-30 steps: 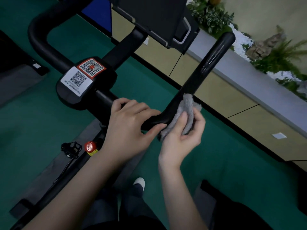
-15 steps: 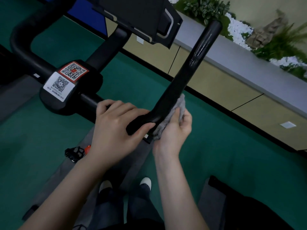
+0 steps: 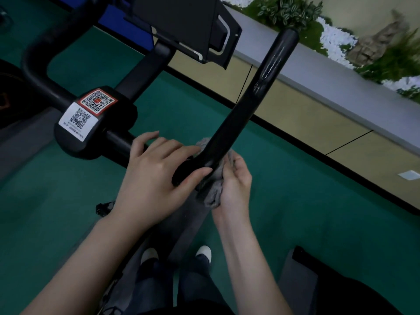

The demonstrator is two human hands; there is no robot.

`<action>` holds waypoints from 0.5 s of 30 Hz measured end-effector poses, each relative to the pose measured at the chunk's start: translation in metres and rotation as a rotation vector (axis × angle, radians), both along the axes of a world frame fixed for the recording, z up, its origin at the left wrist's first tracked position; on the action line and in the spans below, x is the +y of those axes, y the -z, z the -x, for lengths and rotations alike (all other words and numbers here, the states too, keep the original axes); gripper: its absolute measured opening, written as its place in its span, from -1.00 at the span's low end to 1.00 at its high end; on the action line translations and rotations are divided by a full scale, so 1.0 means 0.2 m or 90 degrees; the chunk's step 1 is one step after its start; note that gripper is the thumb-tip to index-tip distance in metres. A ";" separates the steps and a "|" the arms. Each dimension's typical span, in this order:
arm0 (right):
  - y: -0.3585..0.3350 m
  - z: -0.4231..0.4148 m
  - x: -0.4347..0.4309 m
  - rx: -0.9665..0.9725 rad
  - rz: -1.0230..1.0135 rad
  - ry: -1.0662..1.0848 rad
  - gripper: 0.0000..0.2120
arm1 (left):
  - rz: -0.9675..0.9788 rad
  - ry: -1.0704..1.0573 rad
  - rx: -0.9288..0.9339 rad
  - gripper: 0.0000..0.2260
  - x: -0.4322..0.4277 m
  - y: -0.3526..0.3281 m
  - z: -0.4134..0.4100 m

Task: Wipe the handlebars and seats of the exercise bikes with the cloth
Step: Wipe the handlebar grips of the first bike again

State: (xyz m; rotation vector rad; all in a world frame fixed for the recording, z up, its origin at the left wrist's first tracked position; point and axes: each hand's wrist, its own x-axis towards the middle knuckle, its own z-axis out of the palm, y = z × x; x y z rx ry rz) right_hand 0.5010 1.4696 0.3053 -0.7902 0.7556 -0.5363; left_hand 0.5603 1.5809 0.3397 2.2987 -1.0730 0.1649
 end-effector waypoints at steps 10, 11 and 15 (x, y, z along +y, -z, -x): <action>-0.04 -0.04 -0.07 0.055 0.199 0.162 -0.90 | 0.007 -0.092 0.019 -0.66 -0.17 -0.02 0.05; -0.04 -0.04 -0.05 0.067 0.254 0.181 -0.88 | 0.009 -0.095 0.023 -0.66 -0.17 -0.02 0.04; -0.05 -0.03 -0.02 0.078 0.406 0.227 -0.85 | 0.016 -0.097 0.023 -0.66 -0.17 -0.01 0.04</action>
